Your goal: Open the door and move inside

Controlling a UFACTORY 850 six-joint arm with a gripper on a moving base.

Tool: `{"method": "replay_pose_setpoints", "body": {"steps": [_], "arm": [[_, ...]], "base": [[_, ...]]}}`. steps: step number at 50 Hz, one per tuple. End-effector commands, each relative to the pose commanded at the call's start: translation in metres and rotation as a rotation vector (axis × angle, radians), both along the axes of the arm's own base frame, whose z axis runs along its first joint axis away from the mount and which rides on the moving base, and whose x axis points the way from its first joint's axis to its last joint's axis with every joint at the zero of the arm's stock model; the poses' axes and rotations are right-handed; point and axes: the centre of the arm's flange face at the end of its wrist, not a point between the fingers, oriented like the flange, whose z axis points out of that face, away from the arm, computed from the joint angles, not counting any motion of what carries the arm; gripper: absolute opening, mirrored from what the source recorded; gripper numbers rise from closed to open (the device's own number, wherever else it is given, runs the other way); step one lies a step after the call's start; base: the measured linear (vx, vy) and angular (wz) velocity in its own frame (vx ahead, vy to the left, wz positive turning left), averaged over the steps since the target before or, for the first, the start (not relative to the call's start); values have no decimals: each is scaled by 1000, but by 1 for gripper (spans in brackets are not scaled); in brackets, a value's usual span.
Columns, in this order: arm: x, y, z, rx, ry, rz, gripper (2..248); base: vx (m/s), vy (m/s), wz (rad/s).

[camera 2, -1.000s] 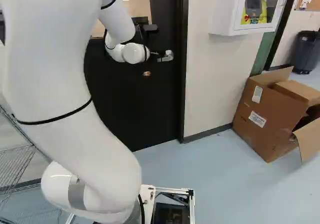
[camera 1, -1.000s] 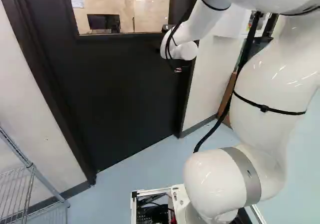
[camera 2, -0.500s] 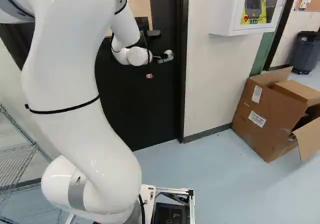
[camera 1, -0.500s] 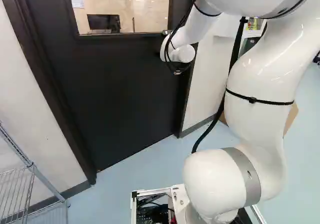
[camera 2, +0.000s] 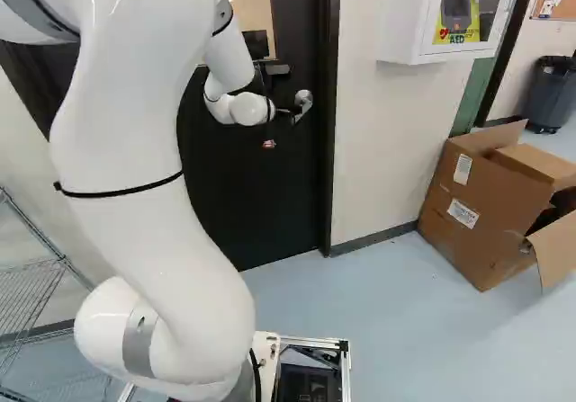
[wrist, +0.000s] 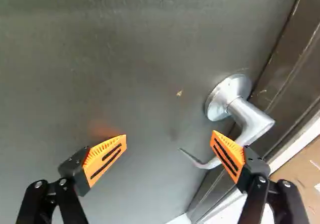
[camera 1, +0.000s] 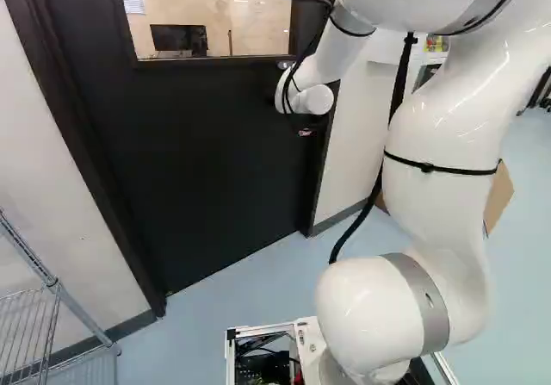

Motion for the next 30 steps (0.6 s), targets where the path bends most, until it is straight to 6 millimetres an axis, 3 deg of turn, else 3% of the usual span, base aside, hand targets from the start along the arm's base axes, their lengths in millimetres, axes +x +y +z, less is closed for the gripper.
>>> {"method": "replay_pose_setpoints", "body": {"steps": [30], "arm": [[4,0,-34,0,61,0,247]], "base": [[0,0,0]]}}
